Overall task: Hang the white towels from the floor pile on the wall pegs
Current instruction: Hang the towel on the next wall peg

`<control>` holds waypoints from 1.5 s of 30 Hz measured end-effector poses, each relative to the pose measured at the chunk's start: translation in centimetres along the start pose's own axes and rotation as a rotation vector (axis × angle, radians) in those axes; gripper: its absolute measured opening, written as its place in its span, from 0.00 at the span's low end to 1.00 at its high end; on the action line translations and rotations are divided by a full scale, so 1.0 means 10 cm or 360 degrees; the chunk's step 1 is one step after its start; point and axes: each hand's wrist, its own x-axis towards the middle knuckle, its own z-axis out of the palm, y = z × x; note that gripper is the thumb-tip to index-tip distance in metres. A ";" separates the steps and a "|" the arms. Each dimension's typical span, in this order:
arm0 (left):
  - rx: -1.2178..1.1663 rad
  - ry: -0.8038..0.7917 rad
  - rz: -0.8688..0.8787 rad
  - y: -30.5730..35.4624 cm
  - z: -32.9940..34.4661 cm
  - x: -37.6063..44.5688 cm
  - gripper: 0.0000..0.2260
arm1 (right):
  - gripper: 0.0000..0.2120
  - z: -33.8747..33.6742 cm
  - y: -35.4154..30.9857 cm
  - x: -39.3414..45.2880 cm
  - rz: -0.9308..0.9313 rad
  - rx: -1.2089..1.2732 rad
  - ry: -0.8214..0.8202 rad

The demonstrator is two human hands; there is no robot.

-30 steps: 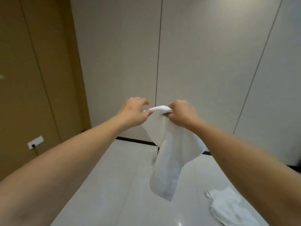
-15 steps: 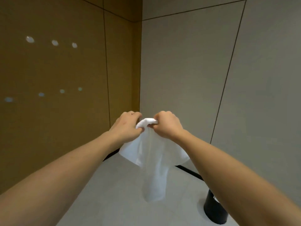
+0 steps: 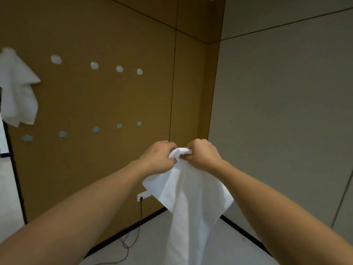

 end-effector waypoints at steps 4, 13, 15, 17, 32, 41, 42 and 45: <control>-0.0183 0.0038 -0.0216 -0.69 -0.24 0.41 0.09 | 0.18 0.41 -0.25 0.92 -0.0085 0.0062 0.0026; -0.0159 0.0354 -0.0477 -2.24 -0.26 1.28 0.08 | 0.17 1.40 -0.45 2.76 -0.0426 0.0315 -0.0130; -0.0142 0.0450 -0.0546 -2.57 -0.33 1.49 0.05 | 0.16 1.56 -0.47 3.15 -0.0549 0.0494 -0.0222; -0.0065 0.0515 -0.0605 -2.85 -0.45 1.71 0.04 | 0.15 1.66 -0.53 3.54 -0.0657 0.0684 -0.0349; 0.0152 0.0901 -0.0840 -4.57 -1.65 2.38 0.08 | 0.13 2.32 -1.61 6.02 -0.1094 0.0973 -0.0381; 0.0058 0.1295 -0.0595 -5.77 -2.52 2.53 0.12 | 0.07 2.73 -2.86 6.98 -0.1513 0.1492 0.0171; 0.0137 0.1313 -0.0611 -5.93 -2.66 2.56 0.13 | 0.08 2.75 -3.02 7.13 -0.1565 0.1362 0.0234; 0.0425 0.1377 -0.0607 -6.40 -3.06 2.66 0.14 | 0.10 2.76 -3.55 7.56 -0.1595 0.0951 0.0503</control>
